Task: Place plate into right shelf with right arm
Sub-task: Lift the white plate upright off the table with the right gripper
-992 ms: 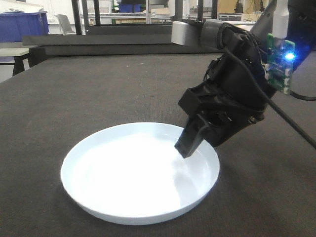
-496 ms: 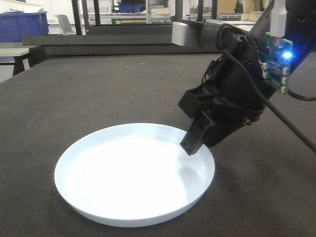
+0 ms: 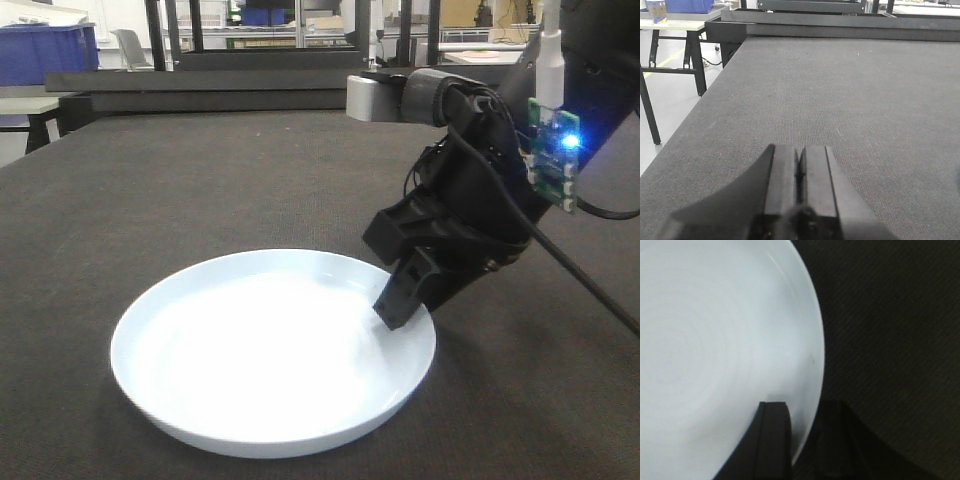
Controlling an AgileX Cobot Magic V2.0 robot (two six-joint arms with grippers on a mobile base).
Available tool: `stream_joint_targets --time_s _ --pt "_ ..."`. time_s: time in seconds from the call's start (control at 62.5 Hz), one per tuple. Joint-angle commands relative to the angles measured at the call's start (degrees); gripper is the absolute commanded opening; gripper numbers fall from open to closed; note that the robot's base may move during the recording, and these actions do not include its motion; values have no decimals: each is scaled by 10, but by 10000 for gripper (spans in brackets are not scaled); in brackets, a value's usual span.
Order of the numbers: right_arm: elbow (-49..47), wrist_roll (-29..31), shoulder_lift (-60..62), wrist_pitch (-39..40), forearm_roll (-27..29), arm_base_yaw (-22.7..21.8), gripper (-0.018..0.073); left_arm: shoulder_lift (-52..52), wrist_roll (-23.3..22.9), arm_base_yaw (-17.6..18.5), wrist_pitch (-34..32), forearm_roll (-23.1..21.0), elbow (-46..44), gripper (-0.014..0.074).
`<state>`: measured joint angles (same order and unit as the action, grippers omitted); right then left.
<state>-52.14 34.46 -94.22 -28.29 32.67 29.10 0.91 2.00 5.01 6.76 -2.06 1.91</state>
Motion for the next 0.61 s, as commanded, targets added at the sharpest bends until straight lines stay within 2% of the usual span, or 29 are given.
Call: stream_joint_targets --time_s 0.0,0.048,0.096,0.368,0.592 --pt "-16 5 16 8 3 -3 85 4 -2 4 -50 -3 5 -47" --pt "-16 5 16 8 3 -3 37 4 -2 4 -50 -3 5 -47" --pt "-16 5 16 9 3 -3 59 4 -2 4 -50 -3 5 -47" --pt "-16 5 29 11 -7 -3 56 4 -2 4 -50 -3 5 -47" --pt "-16 4 113 13 -7 -3 56 4 -2 4 -50 -3 5 -47"
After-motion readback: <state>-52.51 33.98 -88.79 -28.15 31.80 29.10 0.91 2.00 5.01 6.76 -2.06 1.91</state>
